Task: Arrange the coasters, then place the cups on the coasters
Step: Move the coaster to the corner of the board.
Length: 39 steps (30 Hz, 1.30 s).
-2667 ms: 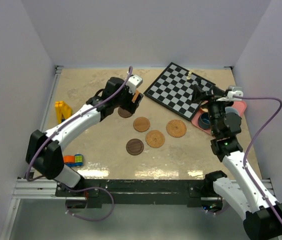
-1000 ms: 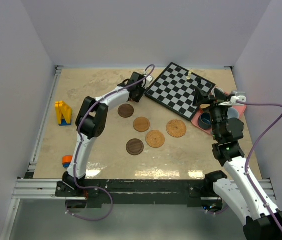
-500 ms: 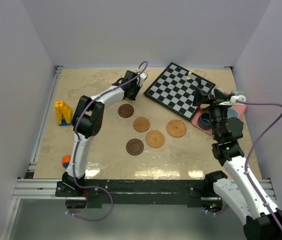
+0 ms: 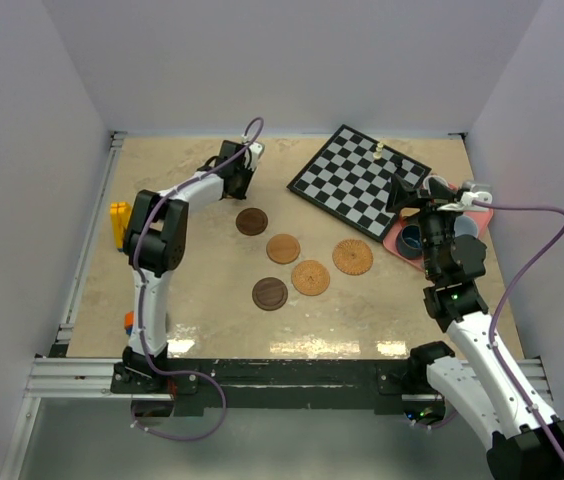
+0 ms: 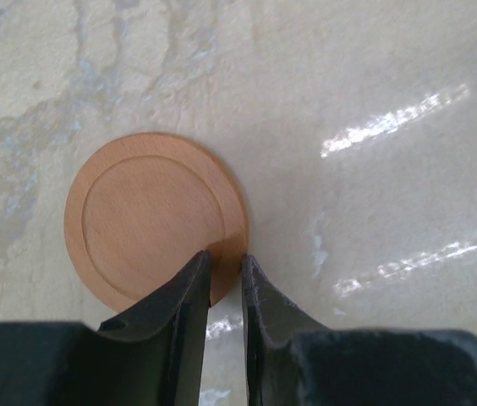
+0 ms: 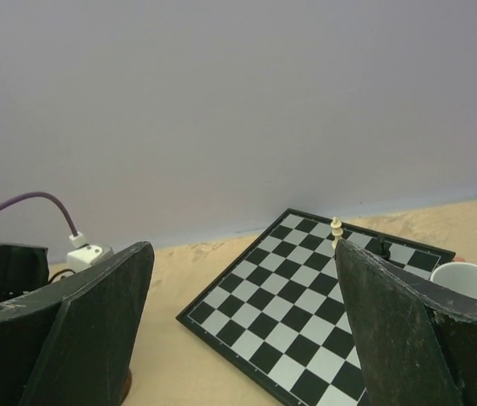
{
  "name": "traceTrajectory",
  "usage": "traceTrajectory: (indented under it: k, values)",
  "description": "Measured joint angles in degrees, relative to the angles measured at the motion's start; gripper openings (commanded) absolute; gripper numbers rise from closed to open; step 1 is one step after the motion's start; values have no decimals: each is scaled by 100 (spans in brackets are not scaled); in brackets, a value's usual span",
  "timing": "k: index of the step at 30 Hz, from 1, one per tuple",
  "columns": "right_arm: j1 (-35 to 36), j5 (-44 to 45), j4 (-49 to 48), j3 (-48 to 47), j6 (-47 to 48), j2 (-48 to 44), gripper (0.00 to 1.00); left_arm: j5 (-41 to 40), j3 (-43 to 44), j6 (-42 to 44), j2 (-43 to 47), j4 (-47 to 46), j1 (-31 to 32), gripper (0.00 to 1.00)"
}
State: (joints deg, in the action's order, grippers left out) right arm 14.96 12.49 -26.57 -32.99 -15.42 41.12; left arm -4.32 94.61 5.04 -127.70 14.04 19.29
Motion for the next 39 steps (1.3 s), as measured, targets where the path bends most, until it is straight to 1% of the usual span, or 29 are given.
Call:
traceTrajectory:
  k: [14,30,39]
  values:
    - [0,7,2,35,-2,-20,94,-468,-378,133,192,-162,-365,25]
    - [0,76,42,37,-2,-179,94,-463,-525,229,306,-114,-1110,26]
    - [0,149,50,37,0,-181,94,-448,-527,315,308,-114,-1366,26]
